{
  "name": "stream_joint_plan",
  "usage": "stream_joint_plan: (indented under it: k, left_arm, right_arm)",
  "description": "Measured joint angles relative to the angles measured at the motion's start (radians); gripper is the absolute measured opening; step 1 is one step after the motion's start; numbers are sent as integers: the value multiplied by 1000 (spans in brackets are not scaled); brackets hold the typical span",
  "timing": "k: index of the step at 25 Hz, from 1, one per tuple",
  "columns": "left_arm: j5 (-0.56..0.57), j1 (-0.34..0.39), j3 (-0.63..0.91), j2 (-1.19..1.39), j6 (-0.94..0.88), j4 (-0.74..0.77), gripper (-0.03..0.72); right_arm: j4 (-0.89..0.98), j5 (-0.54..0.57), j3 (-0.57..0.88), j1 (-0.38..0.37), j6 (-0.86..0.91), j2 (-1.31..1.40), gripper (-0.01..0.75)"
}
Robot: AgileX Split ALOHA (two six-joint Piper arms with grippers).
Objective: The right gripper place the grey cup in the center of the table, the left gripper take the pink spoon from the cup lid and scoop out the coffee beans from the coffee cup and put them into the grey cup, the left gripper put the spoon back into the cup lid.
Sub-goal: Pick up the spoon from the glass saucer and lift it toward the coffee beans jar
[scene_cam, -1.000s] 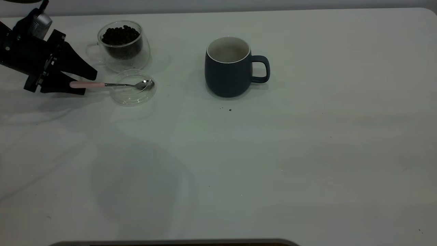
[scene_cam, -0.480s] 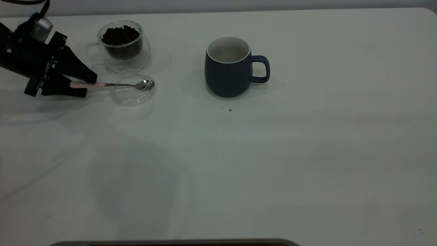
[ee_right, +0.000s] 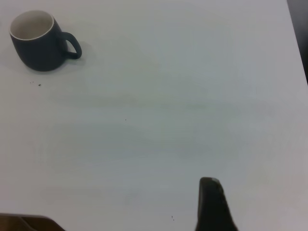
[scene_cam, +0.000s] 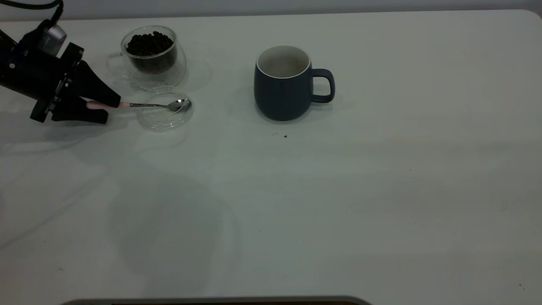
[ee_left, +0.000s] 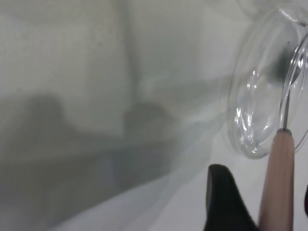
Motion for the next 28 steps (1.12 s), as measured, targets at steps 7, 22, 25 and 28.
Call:
stream_joint_plan:
  k: [7,22,25,28]
  left_arm:
    - [15,0,0,0,0,1,237]
    - [91,0,-5,-72,-51,169,148]
    - [83,0,-5,-99,-55,188,134]
    - [81,0,-5,-117,-59,198,128]
  right_arm:
    - [0,0,0,0,0,0,507]
    - [0,0,0,0,0,0,507]
    - [0,0,0,0,0,0,507]
    - [0,0,0,0,0,0,507]
